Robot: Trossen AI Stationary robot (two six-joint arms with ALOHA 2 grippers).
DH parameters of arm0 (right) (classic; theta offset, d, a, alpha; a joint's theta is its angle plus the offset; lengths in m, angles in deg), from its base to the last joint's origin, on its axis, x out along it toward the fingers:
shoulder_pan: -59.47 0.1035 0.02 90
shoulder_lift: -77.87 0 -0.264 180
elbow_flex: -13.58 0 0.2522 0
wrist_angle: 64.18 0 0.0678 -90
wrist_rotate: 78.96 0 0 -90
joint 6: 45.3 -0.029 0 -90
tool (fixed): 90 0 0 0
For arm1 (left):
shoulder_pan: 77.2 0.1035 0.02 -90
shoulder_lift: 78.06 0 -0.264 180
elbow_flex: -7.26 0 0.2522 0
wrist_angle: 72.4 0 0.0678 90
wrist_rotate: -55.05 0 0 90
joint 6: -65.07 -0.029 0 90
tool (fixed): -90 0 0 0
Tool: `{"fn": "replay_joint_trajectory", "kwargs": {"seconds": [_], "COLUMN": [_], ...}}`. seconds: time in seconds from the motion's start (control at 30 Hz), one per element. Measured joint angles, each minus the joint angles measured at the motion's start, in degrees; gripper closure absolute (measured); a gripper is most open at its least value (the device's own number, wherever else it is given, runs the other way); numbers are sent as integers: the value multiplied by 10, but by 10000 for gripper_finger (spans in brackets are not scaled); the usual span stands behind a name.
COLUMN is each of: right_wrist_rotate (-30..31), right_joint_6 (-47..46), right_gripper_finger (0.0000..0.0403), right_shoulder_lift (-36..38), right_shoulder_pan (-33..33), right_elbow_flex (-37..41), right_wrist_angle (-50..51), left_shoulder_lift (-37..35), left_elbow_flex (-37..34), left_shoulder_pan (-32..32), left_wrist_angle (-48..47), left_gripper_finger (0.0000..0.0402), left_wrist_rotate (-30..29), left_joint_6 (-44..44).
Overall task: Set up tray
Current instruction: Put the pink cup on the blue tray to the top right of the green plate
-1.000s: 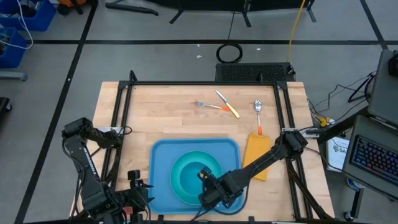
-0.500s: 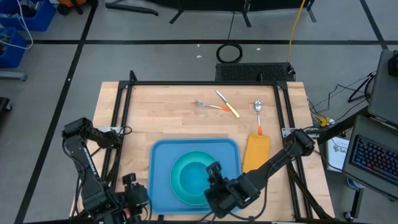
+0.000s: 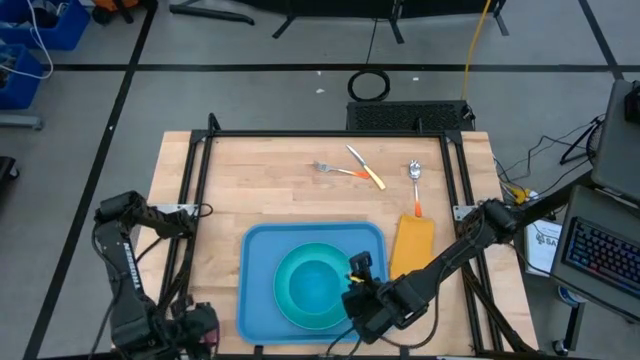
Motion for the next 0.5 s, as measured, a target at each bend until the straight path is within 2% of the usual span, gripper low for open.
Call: {"fn": "replay_joint_trajectory", "kwargs": {"seconds": [0.17, 0.5], "right_wrist_rotate": [0, 0], "right_joint_6": [2, 48], "right_gripper_finger": [288, 289], "right_shoulder_lift": [85, 237], "right_shoulder_pan": [0, 0], "right_elbow_flex": [108, 297], "right_wrist_angle": [-124, -346], "left_shoulder_lift": [6, 49], "left_elbow_flex": [0, 0], "left_shoulder_pan": [-6, 4], "left_wrist_angle": [5, 3], "left_gripper_finger": [202, 202], "left_wrist_rotate": [3, 43], "left_joint_6": [31, 18]}}
